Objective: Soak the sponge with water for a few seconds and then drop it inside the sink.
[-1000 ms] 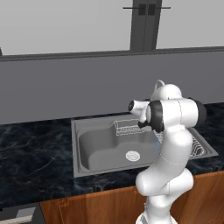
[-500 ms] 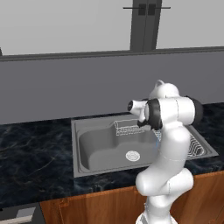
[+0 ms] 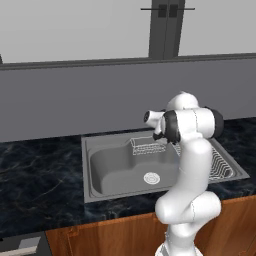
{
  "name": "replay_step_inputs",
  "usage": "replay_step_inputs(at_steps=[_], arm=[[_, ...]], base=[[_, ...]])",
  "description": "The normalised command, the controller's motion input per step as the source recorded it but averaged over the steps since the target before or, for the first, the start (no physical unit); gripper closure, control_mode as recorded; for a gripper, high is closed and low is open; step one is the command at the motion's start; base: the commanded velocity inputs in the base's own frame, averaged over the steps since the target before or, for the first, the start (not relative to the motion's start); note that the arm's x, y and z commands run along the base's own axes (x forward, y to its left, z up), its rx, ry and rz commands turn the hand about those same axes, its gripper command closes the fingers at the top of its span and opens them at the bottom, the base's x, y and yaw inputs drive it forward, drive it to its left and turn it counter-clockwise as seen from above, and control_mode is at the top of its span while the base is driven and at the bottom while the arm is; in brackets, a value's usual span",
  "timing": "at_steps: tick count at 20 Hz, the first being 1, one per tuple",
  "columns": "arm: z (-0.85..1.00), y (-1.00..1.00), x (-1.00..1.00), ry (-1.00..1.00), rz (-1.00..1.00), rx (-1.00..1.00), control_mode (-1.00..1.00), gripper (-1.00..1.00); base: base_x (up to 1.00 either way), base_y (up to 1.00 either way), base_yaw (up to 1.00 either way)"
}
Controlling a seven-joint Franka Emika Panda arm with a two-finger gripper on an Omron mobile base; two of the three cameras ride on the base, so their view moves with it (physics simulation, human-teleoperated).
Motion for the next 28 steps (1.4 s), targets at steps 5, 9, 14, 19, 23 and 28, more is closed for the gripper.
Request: replay_step_inputs(at_steps=[5, 9, 14, 19, 23, 28], arm=[[-0.15, 0.00, 0.04, -0.01, -0.03, -0.02, -1.00, 1.00], [-0.04, 0.00, -0.31, -0.02, -0.06, 0.00, -1.00, 1.00], [0.00, 0.00, -0.16, 0.00, -0.05, 0.00, -1.00, 1.00], [0.08, 0.00, -0.12, 0.00, -0.04, 0.00, -1.00, 1.00], [0.03, 0.00, -0.06, 0.00, -0.01, 0.00, -1.00, 1.00], [0.00, 0.00, -0.33, -0.06, 0.00, 0.00, -1.00, 1.00]], base=[[0.00, 0.00, 0.00], [0.00, 0.00, 0.00], [0.00, 0.00, 0.00], [0.00, 0.00, 0.00], [0.00, 0.00, 0.00], [0.00, 0.00, 0.00]])
